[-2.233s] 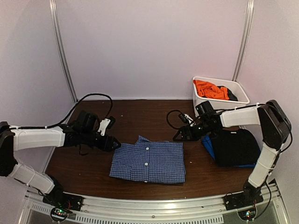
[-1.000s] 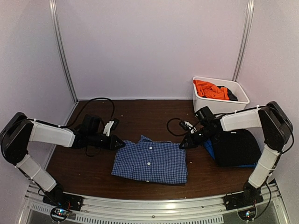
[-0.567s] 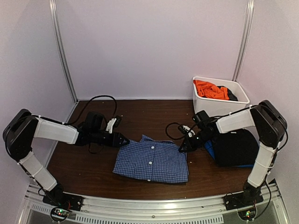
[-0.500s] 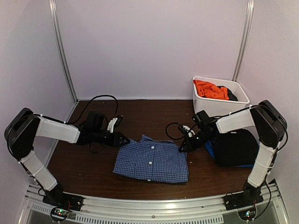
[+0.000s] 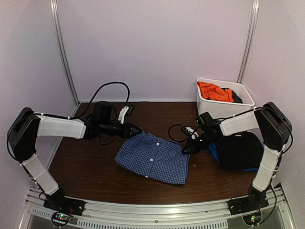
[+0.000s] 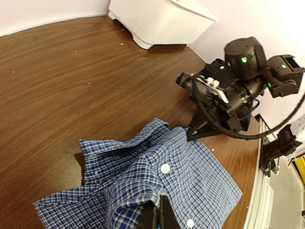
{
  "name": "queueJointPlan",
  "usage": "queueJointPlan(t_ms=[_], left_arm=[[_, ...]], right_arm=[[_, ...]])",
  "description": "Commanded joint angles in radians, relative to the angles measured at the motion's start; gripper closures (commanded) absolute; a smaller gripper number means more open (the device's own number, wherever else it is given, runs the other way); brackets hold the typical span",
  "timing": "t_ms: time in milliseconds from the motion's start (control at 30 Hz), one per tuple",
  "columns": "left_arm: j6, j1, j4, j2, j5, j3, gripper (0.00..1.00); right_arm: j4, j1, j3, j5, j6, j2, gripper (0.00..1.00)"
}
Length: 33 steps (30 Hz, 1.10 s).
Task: Fold and stack the mixed laundry pile
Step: Adjust the square-folded shirt at the center of the board.
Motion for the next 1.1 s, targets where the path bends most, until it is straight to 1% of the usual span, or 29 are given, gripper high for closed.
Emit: queueJointPlan(t_ms=[0,100,200,333,467,567,633,700,800,900,1000,1067], left_arm=[[0.010,0.046,0.049,0.119,-0.086,0.004,1.00],[0.027,0.048,0.068,0.180,-0.093,0.001,1.00],[0.019,0.048,0.108,0.171,-0.069,-0.029,1.00],[0.030,0.048,0.083,0.092,-0.069,-0.060,1.00],[0.047,0.043,0.032,-0.030,-0.062,-0.090,1.00],[0.073,0.030,-0.009,-0.098,-0.071,-0.081,1.00],[0.078,0.026,-0.026,-0.113,-0.103,-0.059,1.00],[0.086,0.026,-0.038,-0.089,-0.152,-0.031,1.00],[0.095,0.027,-0.060,0.008,-0.208,0.028,1.00],[0.083,0.031,-0.018,0.108,-0.257,0.058,1.00],[0.071,0.047,-0.015,0.215,-0.295,0.095,1.00],[0.041,0.056,0.004,0.253,-0.336,0.078,1.00]], right_arm=[[-0.029,0.004,-0.006,0.089,-0.010,-0.004,1.00],[-0.029,0.003,-0.005,0.087,-0.002,-0.026,1.00],[-0.026,0.007,-0.004,0.078,-0.001,-0.060,1.00],[-0.060,0.008,0.006,0.089,-0.006,-0.127,1.00],[-0.104,0.006,-0.007,0.123,-0.004,-0.227,1.00],[-0.124,0.005,-0.024,0.144,0.002,-0.284,1.00],[-0.138,-0.002,-0.035,0.176,0.006,-0.299,1.00],[-0.133,-0.024,-0.053,0.196,0.011,-0.291,1.00],[-0.101,-0.061,-0.074,0.230,0.019,-0.251,1.00],[-0.053,-0.088,-0.077,0.277,0.028,-0.182,1.00],[0.010,-0.096,-0.053,0.269,0.041,-0.104,1.00],[0.040,-0.097,-0.034,0.257,0.047,-0.059,1.00]])
